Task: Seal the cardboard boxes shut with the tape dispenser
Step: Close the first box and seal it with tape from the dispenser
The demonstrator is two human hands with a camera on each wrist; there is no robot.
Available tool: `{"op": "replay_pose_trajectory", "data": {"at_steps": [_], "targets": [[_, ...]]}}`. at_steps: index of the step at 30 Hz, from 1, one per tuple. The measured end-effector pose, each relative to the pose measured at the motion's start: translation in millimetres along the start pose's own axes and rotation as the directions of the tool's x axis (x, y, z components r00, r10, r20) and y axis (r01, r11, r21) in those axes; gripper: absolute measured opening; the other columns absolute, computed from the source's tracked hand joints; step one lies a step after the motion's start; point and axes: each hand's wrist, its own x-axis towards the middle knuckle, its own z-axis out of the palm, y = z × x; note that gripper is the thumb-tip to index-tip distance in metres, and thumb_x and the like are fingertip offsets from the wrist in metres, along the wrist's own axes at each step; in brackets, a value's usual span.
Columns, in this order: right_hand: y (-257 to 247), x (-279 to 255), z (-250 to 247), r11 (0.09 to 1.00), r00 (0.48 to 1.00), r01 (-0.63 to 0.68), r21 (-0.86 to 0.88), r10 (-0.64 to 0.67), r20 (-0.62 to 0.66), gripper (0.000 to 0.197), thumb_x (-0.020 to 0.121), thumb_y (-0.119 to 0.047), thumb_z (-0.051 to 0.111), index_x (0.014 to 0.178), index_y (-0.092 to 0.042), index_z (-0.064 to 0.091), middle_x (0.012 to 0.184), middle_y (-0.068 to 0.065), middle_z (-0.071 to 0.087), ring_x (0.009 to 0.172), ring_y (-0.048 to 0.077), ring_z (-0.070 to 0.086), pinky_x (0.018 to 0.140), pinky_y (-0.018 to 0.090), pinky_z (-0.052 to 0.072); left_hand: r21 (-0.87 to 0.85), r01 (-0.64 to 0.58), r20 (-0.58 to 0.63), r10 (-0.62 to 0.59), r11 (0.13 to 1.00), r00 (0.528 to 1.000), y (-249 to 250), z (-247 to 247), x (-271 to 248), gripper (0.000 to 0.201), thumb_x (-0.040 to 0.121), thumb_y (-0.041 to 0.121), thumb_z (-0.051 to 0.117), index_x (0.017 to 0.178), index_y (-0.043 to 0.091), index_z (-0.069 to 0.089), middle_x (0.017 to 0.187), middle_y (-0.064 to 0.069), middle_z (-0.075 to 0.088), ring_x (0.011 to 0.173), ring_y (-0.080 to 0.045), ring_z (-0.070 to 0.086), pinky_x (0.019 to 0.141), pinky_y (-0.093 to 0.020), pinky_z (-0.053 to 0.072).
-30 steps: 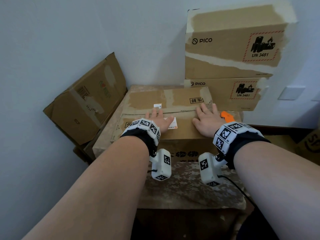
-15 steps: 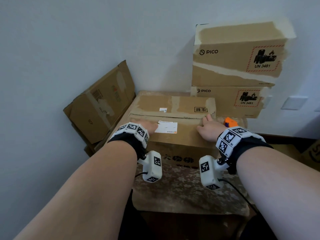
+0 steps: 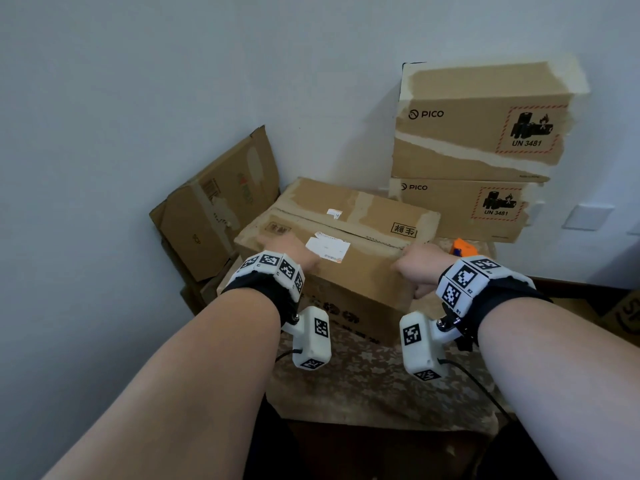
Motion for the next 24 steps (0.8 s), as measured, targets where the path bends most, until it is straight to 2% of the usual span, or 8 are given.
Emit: {"op": "replay_pose_trajectory", "data": {"at_steps": [2,4,6,10,14,20,22,24], "targets": [[-7.5,-18.0,-3.0,0.994,0.995,0.086,0.074,-0.089,0.048,0.037,0.096,-0.015,0.054,0.131,-0.005,0.054,0.132,0.010,0.057,0.120,0.027,0.055,0.100,0.033,0.044,-0.060,-0.062,-0.054,0.059,0.996,0.997,-2.0,-3.4,-4.9,0.044,0.093,0.027,0.053,0.132,0.006,0.047,0.141,-0.025,0.034,0.106,-0.032,0.052,0.091,-0.031,0.039],[-15.6,-24.3,-2.4,0.935,0.985,0.107,0.338,-0.147,0.095,0.040,0.098,-0.010,0.051,0.137,-0.003,0.047,0.135,0.014,0.054,0.121,0.029,0.056,0.101,0.034,0.046,-0.081,-0.144,-0.060,0.140,0.986,0.988,-4.2,-5.9,-8.9,0.045,0.097,0.024,0.048,0.138,0.007,0.043,0.141,-0.026,0.037,0.120,-0.033,0.047,0.107,-0.034,0.032],[-21.1,-26.6,-4.3,0.858,0.980,0.044,0.512,-0.137,0.145,0.041,0.099,-0.007,0.046,0.141,-0.005,0.042,0.136,0.018,0.053,0.117,0.029,0.058,0.093,0.033,0.050,-0.148,-0.126,-0.002,0.127,0.981,0.992,-5.1,-3.8,-6.4,0.061,0.094,0.037,0.053,0.145,0.010,0.034,0.148,-0.021,0.030,0.133,-0.034,0.036,0.113,-0.041,0.026],[-16.4,-16.9,-8.6,0.872,0.990,0.119,0.475,-0.140,0.009,0.033,0.099,-0.009,0.047,0.131,-0.011,0.055,0.126,0.012,0.061,0.086,0.016,0.065,0.071,0.025,0.055,-0.134,-0.101,0.161,0.123,0.986,0.979,1.5,10.4,3.8,0.106,0.074,0.069,0.062,0.153,0.025,0.008,0.158,-0.017,-0.007,0.143,-0.038,0.016,0.115,-0.051,0.020],[-5.3,-4.9,-7.2,0.914,0.982,0.153,0.376,-0.098,-0.164,0.037,0.097,-0.006,0.047,0.130,-0.016,0.058,0.129,0.008,0.059,0.101,0.022,0.063,0.082,0.035,0.057,-0.086,-0.188,0.222,0.203,0.978,0.954,14.0,22.3,0.0,0.120,0.060,0.076,0.067,0.152,0.033,0.003,0.157,-0.011,-0.011,0.140,-0.039,0.021,0.113,-0.051,0.026],[8.4,3.7,-8.5,0.964,0.959,0.137,0.227,-0.072,-0.274,0.043,0.095,-0.005,0.045,0.134,-0.018,0.055,0.138,0.006,0.052,0.106,0.026,0.059,0.086,0.038,0.056,0.072,-0.225,0.222,0.205,0.972,0.953,17.8,24.8,2.5,0.111,0.068,0.059,0.073,0.152,0.030,0.006,0.157,-0.012,-0.012,0.138,-0.043,0.024,0.108,-0.053,0.032],[12.1,2.8,-9.9,0.971,0.950,0.135,0.195,-0.071,-0.304,0.044,0.093,-0.003,0.043,0.133,-0.017,0.057,0.138,0.007,0.053,0.114,0.029,0.057,0.094,0.039,0.051,0.163,-0.204,0.181,0.174,0.965,0.968,16.2,20.0,5.1,0.095,0.078,0.045,0.069,0.152,0.026,0.012,0.157,-0.013,0.002,0.137,-0.044,0.024,0.109,-0.053,0.028],[16.5,1.8,-11.7,0.987,0.949,0.103,0.125,-0.059,-0.309,0.042,0.093,-0.004,0.041,0.129,-0.015,0.059,0.132,0.010,0.057,0.110,0.031,0.059,0.090,0.037,0.051,0.255,-0.164,0.133,0.133,0.953,0.982,13.5,12.8,8.5,0.068,0.087,0.028,0.061,0.147,0.024,0.028,0.148,-0.014,0.029,0.135,-0.042,0.026,0.113,-0.054,0.018]]}}
